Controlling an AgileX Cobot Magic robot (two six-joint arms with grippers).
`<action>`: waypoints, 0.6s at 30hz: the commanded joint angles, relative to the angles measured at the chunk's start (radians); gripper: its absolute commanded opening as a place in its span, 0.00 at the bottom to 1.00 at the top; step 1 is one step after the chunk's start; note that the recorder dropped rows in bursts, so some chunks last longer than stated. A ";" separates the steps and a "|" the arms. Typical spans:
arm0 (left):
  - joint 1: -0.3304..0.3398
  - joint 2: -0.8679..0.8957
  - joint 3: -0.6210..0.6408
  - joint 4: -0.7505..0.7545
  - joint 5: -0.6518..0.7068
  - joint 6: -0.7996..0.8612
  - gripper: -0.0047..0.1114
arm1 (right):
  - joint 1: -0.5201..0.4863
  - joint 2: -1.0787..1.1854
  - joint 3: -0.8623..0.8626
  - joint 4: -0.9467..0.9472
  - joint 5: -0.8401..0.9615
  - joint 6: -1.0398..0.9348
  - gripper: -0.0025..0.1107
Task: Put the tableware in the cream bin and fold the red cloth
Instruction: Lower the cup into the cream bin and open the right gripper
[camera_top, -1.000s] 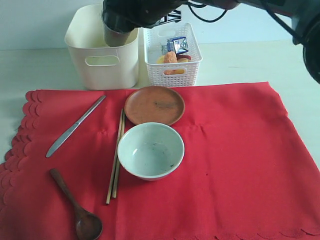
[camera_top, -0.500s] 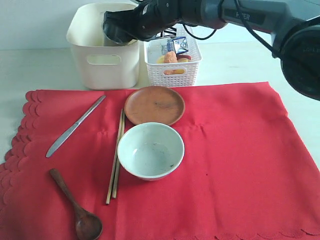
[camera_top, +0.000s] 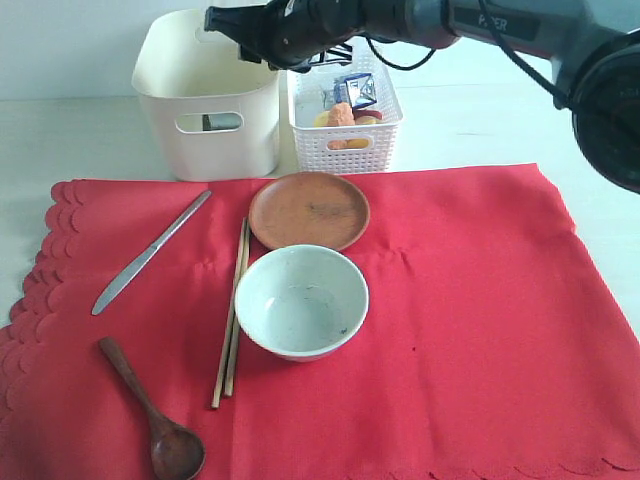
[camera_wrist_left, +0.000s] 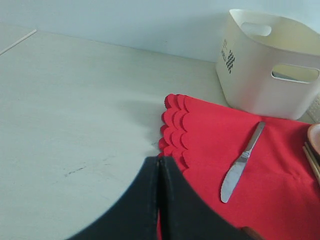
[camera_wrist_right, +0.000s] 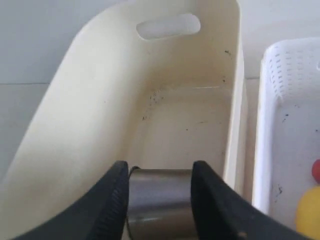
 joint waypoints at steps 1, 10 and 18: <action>-0.007 -0.006 0.003 0.005 -0.005 0.003 0.04 | -0.001 -0.053 -0.004 -0.003 -0.023 -0.010 0.38; -0.007 -0.006 0.003 0.005 -0.005 0.003 0.04 | -0.001 -0.164 -0.004 -0.022 0.082 -0.010 0.38; -0.007 -0.006 0.003 0.005 -0.005 0.003 0.04 | -0.001 -0.251 -0.004 -0.022 0.359 -0.148 0.38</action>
